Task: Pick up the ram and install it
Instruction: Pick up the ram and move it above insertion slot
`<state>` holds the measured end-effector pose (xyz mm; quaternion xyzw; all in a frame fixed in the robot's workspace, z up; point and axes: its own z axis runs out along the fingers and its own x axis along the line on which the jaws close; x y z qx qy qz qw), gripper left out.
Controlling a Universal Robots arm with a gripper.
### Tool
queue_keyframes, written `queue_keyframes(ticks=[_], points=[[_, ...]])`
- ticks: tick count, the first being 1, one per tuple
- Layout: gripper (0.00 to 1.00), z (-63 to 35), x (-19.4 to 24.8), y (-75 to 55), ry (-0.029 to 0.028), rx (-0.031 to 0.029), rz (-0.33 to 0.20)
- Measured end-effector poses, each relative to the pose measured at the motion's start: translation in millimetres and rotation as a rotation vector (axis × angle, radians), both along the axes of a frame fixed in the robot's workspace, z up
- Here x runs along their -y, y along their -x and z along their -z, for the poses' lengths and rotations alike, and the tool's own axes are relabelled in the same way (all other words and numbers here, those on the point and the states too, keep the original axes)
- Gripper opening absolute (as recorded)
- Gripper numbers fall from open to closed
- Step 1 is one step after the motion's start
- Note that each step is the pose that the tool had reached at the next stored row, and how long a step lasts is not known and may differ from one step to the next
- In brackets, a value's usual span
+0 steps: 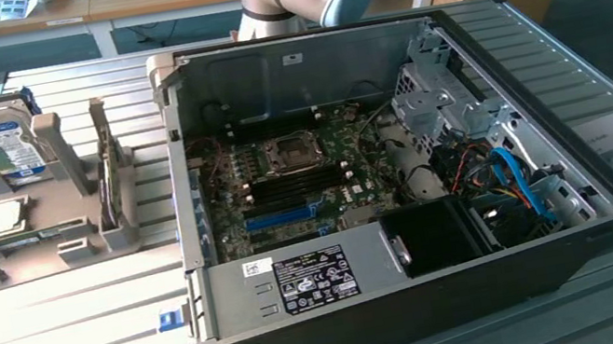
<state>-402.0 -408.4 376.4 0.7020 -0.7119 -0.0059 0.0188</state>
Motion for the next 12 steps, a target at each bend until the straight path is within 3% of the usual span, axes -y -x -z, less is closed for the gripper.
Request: queue_keyframes(ticks=[12], points=[[0.12,-1.8,0.0,0.0,0.0002,-0.0003,-0.016]])
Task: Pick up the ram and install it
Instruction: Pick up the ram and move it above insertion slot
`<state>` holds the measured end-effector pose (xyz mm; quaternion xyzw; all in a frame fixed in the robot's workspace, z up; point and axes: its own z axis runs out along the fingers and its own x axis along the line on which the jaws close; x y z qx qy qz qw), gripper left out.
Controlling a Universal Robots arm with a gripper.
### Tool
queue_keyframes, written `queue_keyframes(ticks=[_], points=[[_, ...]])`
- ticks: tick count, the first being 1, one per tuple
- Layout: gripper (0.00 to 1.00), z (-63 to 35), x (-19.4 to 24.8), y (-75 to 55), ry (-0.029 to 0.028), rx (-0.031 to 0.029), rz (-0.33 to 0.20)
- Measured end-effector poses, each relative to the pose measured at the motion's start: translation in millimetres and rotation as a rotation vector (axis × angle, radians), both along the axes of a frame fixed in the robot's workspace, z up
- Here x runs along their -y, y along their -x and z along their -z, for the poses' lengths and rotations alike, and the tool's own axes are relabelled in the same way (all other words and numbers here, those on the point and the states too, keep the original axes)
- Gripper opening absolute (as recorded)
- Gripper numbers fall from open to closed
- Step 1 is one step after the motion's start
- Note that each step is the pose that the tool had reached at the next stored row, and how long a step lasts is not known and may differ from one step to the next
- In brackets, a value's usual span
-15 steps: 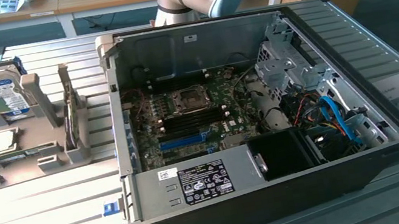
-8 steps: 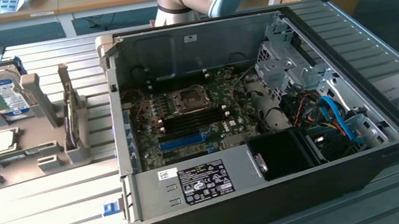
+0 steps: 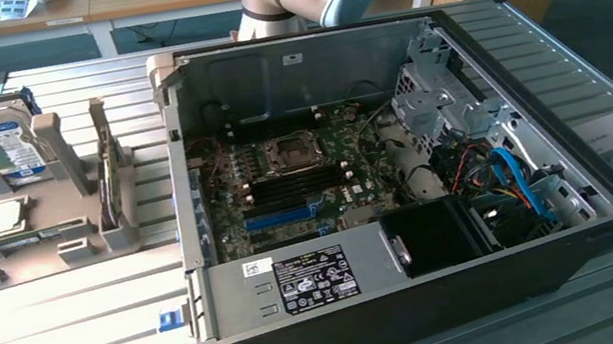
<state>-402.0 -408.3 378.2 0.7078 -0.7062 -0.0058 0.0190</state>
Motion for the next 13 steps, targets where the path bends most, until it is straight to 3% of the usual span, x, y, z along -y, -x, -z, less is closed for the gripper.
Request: queue_keyframes(ticks=[9,13], points=[[0.12,-4.0,0.0,0.0,-0.0022,0.0001,0.0],[0.12,-4.0,0.4,0.0,-0.015,0.0012,0.0]])
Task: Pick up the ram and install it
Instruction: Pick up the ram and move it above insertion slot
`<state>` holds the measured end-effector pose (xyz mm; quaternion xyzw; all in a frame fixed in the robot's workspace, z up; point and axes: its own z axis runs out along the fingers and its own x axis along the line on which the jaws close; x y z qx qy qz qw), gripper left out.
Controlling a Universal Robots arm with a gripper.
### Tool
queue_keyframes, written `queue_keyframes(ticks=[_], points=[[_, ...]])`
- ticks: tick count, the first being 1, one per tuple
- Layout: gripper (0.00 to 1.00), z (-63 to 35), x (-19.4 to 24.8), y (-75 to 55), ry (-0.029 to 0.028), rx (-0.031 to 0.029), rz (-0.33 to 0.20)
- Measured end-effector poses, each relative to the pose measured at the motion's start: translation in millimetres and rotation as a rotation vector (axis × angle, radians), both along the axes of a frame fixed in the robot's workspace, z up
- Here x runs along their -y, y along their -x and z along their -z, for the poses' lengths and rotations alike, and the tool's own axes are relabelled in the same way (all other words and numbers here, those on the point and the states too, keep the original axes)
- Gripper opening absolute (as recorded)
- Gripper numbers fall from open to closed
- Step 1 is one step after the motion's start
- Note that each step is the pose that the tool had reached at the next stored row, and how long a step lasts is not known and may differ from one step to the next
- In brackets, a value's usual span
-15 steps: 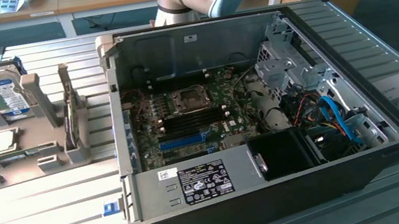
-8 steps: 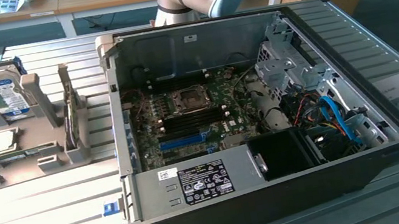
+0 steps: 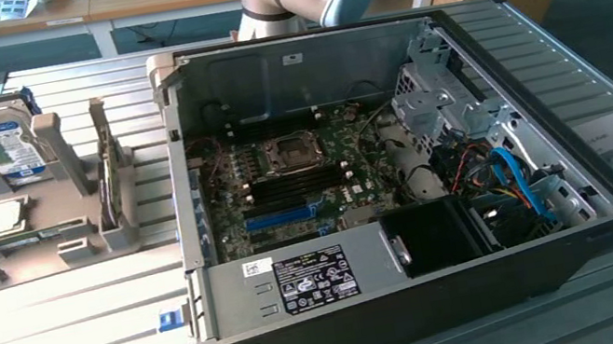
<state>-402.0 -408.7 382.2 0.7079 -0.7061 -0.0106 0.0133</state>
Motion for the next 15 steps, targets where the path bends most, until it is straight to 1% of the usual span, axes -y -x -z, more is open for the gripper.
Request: queue_keyframes(ticks=[2,3,6,11,13,15], points=[[0.12,0.0,0.2,0.0,-0.0076,0.0005,0.0],[0.12,0.0,0.3,0.0,-0.0104,0.0006,0.0],[0.12,-0.4,0.5,0.0,-0.0151,0.0006,0.0],[0.12,-7.9,0.7,0.0,-0.018,0.0006,0.0],[0.12,-8.5,0.7,0.0,-0.0195,0.0008,0.0],[0.12,-8.5,0.7,0.0,-0.0196,0.0008,0.0]])
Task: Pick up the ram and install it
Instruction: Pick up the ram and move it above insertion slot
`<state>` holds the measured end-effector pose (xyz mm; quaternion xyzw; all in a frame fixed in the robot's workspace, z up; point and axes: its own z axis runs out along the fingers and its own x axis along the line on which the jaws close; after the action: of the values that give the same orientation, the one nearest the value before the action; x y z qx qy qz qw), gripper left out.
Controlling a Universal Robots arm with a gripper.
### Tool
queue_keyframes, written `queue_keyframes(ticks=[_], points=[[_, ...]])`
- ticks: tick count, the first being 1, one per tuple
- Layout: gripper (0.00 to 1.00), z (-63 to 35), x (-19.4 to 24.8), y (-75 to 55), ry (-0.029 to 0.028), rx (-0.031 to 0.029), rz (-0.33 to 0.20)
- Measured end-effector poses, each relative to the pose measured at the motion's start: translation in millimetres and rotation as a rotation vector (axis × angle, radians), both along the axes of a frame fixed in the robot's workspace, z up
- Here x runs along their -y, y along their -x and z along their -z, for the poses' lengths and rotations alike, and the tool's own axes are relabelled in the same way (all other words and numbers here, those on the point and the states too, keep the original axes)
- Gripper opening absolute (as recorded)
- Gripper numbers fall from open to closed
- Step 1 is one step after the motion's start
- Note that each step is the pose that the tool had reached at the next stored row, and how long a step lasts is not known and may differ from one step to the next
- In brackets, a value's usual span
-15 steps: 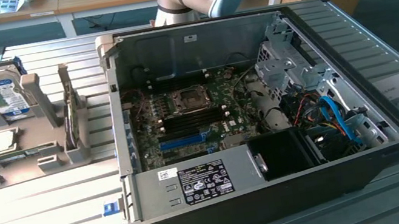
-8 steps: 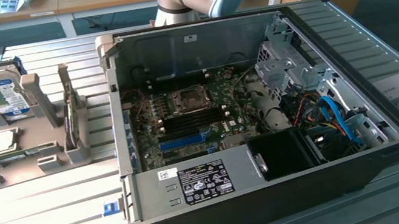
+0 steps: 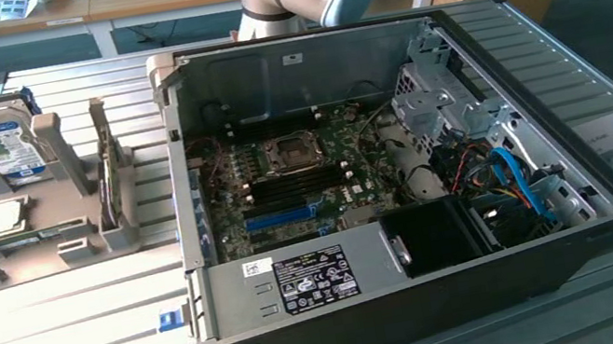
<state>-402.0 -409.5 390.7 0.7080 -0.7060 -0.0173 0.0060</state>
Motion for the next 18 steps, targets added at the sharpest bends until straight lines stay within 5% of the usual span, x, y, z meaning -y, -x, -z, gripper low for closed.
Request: queue_keyframes(ticks=[18], points=[[0.12,-0.2,0.0,-15.1,0.0001,-0.0011,0.0]])
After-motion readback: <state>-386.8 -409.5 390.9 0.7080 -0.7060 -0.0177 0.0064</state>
